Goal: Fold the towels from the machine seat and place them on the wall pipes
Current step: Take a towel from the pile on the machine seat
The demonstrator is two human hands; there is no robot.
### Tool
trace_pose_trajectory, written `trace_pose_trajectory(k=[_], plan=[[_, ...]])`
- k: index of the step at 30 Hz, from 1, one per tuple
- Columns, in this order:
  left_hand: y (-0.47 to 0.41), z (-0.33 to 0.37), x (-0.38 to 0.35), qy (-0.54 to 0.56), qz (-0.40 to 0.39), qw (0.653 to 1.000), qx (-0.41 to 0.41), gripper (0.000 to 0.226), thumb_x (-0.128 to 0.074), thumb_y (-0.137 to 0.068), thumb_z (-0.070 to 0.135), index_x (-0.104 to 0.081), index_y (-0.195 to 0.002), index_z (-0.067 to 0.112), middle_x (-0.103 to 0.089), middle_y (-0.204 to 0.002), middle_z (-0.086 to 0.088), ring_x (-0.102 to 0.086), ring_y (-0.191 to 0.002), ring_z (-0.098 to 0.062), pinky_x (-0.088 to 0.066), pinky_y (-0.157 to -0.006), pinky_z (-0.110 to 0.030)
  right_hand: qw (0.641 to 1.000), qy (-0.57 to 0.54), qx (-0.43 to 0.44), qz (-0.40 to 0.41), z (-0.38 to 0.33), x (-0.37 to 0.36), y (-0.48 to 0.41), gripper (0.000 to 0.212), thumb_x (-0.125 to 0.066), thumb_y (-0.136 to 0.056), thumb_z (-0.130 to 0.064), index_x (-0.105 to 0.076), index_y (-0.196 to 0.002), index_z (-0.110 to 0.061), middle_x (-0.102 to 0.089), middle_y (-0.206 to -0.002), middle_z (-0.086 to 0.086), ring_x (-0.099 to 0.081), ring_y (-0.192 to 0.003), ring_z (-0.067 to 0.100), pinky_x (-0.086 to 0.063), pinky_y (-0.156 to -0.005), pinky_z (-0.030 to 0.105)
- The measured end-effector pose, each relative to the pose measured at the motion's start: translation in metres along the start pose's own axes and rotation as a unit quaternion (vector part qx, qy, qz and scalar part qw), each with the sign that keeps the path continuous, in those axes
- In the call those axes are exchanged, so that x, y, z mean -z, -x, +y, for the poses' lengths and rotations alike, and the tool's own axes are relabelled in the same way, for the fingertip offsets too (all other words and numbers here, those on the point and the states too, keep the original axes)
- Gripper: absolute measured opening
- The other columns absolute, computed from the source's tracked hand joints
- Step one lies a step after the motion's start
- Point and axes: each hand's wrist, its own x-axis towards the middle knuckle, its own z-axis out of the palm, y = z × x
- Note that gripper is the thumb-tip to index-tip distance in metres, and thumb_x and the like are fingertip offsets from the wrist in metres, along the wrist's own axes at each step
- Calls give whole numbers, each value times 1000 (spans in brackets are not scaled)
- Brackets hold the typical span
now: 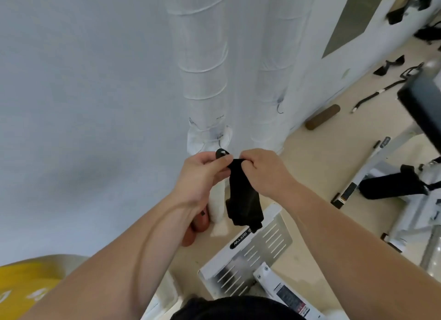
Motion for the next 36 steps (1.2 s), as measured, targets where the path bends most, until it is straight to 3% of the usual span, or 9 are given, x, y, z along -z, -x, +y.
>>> trace_pose_trajectory(k=[5, 10, 12, 17, 20, 24, 27, 31, 36], plan=[[-20, -12, -31, -19, 123, 992, -3, 5, -66, -94, 4, -70, -93, 2, -70, -77, -12, -67, -68, -18, -58, -71, -27, 995, -73, 12, -72, 42, 7, -12, 14, -47, -91, -11, -45, -82, -21, -52, -72, 2, -50, -69, 24, -39, -62, 37], [-24, -25, -55, -91, 139, 986, -1, 10, -65, -93, 2, -67, -83, 3, -67, -69, -10, -64, -54, -13, -54, -56, -23, 944, -292, -15, -156, 75, -7, -15, 19, -57, -99, -26, -61, -118, -27, -67, -97, -8, -63, -94, 11, -49, -87, 28], [-28, -29, -59, -116, 136, 984, 10, 10, -67, -94, 3, -68, -83, 2, -68, -70, -11, -64, -51, -13, -52, -54, -25, 934, -329, 12, -139, 80, -13, -20, 17, -66, -97, -28, -71, -111, -21, -71, -90, -10, -66, -87, 2, -49, -83, 18], [-45, -30, -54, -132, 157, 978, 36, 16, -71, -93, 7, -68, -78, 4, -72, -71, -13, -68, -54, -15, -57, -58, -24, 935, -337, 21, -107, 91, -26, -37, 14, -75, -90, -19, -74, -83, -7, -67, -73, 14, -55, -66, 10, -43, -66, 30], [-54, -34, -48, -120, 139, 982, 49, 12, -69, -94, 7, -69, -84, 0, -72, -68, -9, -70, -60, -15, -58, -61, -21, 937, -336, 6, -93, 94, -35, -48, 19, -73, -90, -13, -70, -71, -14, -57, -60, -2, -49, -59, 7, -39, -61, 23], [-69, -48, -36, -73, 111, 989, 57, 13, -60, -98, 2, -71, -101, -5, -76, -85, -19, -75, -78, -23, -62, -74, -28, 944, -323, -17, -63, 102, -53, -60, 18, -69, -93, -17, -70, -77, -8, -57, -64, 12, -47, -59, 9, -40, -61, 30], [-83, -58, -29, -72, 126, 987, 74, 15, -58, -100, 4, -72, -99, 0, -76, -80, -14, -74, -75, -19, -62, -73, -28, 936, -340, -28, -81, 111, -64, -68, 18, -65, -96, -15, -71, -81, -8, -58, -63, -3, -50, -60, 5, -40, -61, 22], [-109, -72, -21, -118, 135, 977, 113, 17, -57, -101, 11, -72, -94, 5, -75, -83, -15, -74, -80, -23, -60, -91, -44, 917, -380, -85, -87, 121, -78, -83, 13, -65, -96, -13, -74, -88, -14, -67, -78, -3, -59, -70, 1, -45, -70, 13], [-139, -78, -14, -164, 135, 970, 119, 18, -53, -101, 8, -69, -94, 6, -70, -77, -6, -66, -73, -19, -60, -72, -34, 884, -419, -177, -106, 129, -92, -108, 20, -63, -95, -15, -73, -80, -6, -64, -70, 2, -58, -66, 12, -47, -67, 26]])
